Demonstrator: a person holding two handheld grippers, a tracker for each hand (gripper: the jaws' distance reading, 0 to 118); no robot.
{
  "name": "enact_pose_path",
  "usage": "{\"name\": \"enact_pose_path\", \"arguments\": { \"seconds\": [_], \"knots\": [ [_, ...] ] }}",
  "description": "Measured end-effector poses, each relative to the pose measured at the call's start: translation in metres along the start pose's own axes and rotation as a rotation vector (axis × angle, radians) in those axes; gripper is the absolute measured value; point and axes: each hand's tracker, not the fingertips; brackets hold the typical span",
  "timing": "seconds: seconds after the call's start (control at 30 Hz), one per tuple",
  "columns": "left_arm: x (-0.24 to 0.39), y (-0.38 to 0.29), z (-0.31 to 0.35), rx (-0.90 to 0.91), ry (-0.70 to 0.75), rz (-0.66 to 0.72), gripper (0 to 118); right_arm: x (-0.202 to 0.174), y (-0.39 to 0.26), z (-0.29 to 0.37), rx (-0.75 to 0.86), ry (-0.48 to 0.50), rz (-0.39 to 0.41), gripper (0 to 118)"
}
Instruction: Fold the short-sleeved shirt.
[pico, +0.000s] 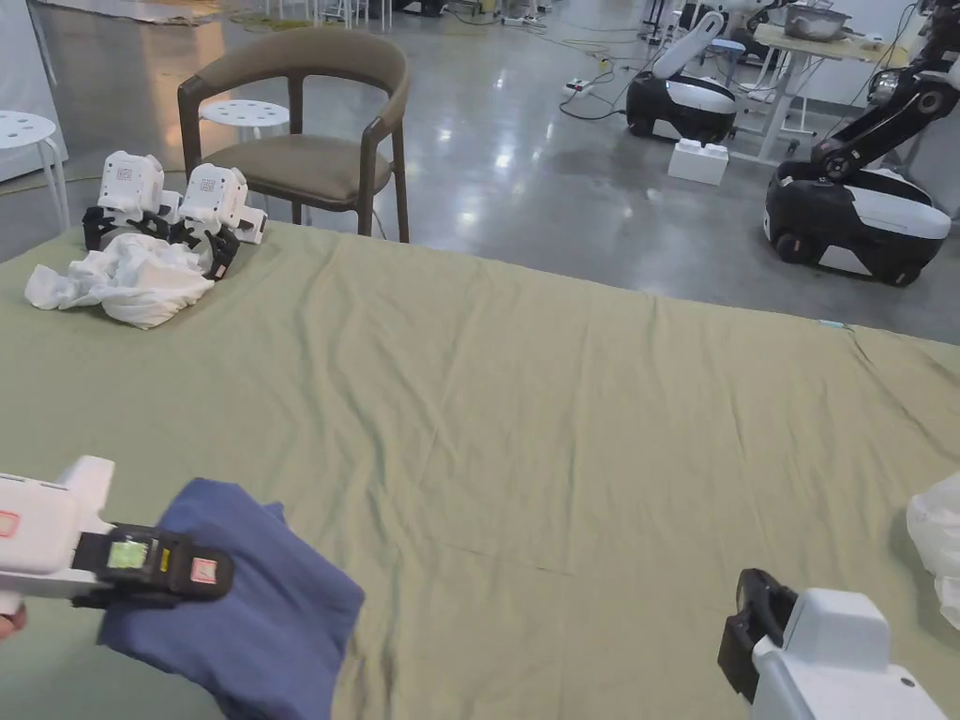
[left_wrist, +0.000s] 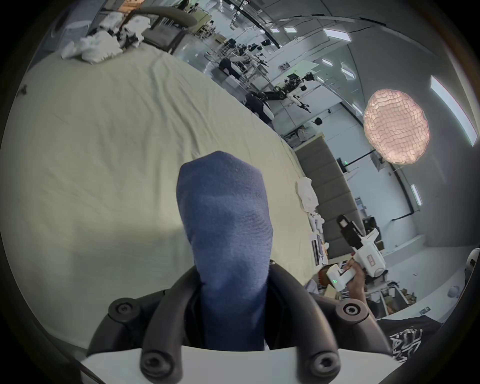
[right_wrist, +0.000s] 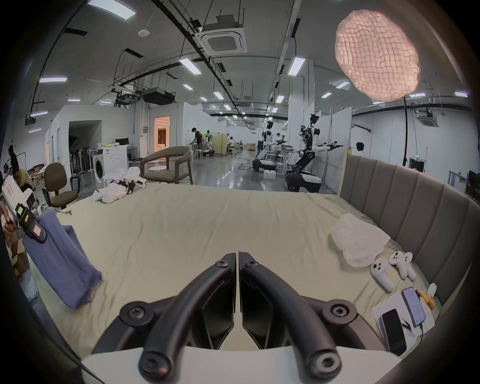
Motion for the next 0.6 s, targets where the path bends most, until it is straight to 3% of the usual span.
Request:
{"name": "enact_pose_path", "arguments": {
  "seconds": [0.17, 0.5, 0.6],
  "knots": [
    [-0.048, 0.035, 0.048, 0.016, 0.092, 0.03, 19, 0.01, 0.015, -0.004, 0.025, -0.035, 0.002, 1],
    [-0.064, 0.025, 0.097, 0.015, 0.375, 0.154, 19, 0.012, 0.012, -0.008, -0.005, -0.051, 0.007, 1],
    [-0.059, 0.02, 0.094, 0.005, 0.453, 0.148, 25, 0.008, 0.008, -0.011, -0.018, -0.045, 0.012, 1]
  ]
}}
